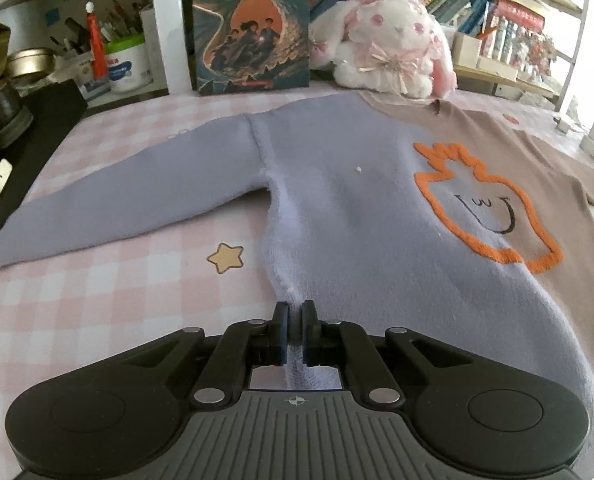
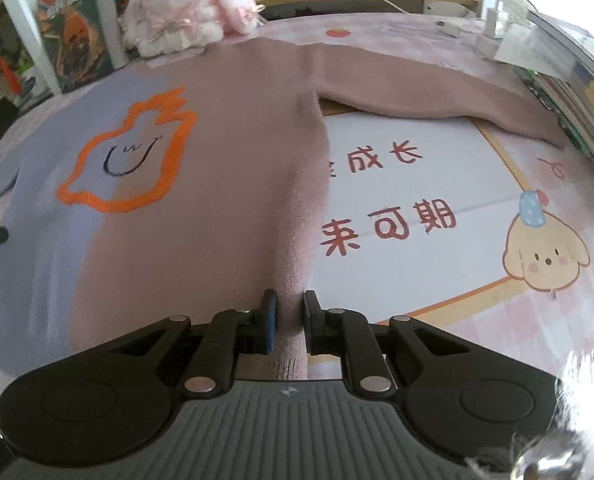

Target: Fold clothes

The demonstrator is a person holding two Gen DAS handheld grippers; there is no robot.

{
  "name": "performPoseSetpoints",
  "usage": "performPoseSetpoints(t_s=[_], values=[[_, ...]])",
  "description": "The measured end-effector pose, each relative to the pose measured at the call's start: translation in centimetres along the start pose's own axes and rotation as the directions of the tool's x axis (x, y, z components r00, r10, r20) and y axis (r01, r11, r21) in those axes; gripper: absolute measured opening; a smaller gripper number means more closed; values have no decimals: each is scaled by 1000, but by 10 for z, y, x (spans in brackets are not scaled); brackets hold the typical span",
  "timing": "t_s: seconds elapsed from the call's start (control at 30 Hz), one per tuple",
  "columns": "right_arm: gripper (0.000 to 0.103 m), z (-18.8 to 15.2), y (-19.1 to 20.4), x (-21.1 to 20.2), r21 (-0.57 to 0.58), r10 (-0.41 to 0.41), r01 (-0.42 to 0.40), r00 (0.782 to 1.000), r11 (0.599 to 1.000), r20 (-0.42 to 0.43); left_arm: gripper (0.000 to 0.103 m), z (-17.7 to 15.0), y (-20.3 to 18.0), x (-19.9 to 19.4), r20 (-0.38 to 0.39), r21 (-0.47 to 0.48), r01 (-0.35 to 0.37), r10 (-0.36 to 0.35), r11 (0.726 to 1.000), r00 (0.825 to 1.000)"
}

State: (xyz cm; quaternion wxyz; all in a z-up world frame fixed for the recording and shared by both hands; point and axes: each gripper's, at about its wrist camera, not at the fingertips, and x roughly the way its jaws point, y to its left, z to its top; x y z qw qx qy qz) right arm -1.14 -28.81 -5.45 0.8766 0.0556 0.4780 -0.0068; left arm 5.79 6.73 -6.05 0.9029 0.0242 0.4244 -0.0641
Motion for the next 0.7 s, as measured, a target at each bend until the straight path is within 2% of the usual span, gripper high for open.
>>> performPoseSetpoints(t_s=[0.23, 0.4, 0.7], values=[[13, -4, -2, 0, 17, -18, 18, 1000, 1000, 15, 5, -4, -9, -2, 1, 20, 14, -14, 1000, 1000], [13, -6, 4, 0, -18, -41, 41, 999, 999, 21, 5, -3, -5, -1, -4, 9, 27, -27, 1000, 1000], [13, -9, 3, -1, -6, -42, 42, 999, 999, 34, 5, -6, -8, -4, -3, 17, 20, -20, 1000, 1000]])
